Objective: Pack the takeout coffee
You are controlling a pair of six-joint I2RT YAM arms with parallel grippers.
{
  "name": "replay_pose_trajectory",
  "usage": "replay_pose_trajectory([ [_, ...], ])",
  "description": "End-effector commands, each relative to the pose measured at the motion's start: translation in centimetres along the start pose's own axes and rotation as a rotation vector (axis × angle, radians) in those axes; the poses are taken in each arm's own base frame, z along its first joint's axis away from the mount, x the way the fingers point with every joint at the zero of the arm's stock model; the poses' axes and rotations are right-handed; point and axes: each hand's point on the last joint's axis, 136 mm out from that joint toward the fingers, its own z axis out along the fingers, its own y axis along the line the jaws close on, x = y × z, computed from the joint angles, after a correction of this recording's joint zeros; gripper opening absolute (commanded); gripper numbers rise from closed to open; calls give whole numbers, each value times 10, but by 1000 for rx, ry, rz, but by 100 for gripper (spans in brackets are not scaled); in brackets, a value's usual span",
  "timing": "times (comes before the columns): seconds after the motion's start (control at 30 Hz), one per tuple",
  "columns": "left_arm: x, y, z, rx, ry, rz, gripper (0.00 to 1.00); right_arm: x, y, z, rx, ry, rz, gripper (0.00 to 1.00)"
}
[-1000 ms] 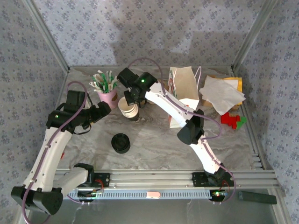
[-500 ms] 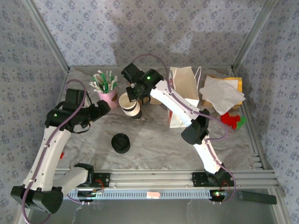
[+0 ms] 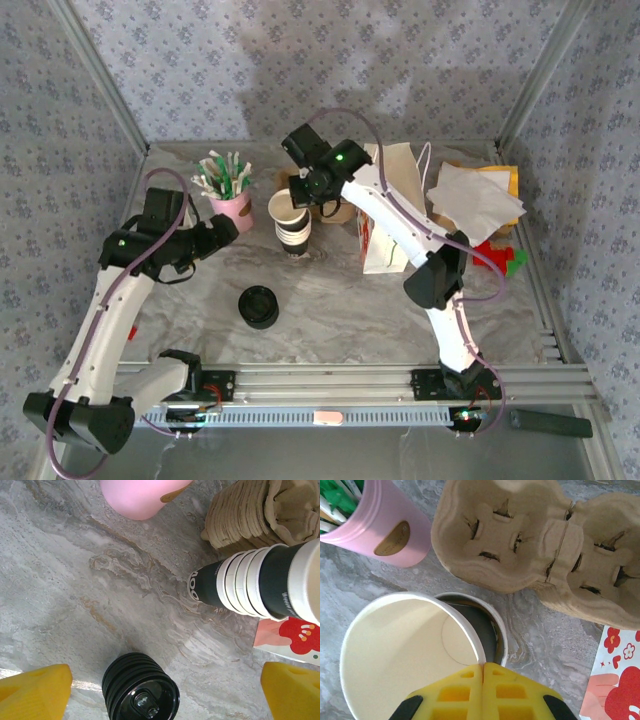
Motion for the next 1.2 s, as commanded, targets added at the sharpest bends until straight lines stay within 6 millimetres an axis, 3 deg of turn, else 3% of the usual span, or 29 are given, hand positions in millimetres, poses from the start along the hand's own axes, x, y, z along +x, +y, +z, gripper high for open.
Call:
replay_pose_trajectory([
  [0.0,-4,-7,-8,12,-16,26,97,-9,3,-27,-52,-47,28,0],
  [0.27,-6,-8,-16,2,-31,34,99,-25,5,-69,-90,-138,22,0],
  [0.43,-13,-6,-37,-27,-73,77,99,-26,5,-105,-109,-191,-4,0],
  [0.53,-21,0,-59,-64,-131,109,100,-13,6,-125,-109,-194,-49,0],
  [0.67,-25,-1,-77,-74,-159,134,100,16,7,-136,-102,-159,-96,0],
  [0.9,-28,-2,-80,-83,-156,140,99,87,10,-113,-134,-45,-140,0],
  [1.17,-29,-11,-59,-60,-114,96,99,155,19,-55,-195,82,-180,0],
])
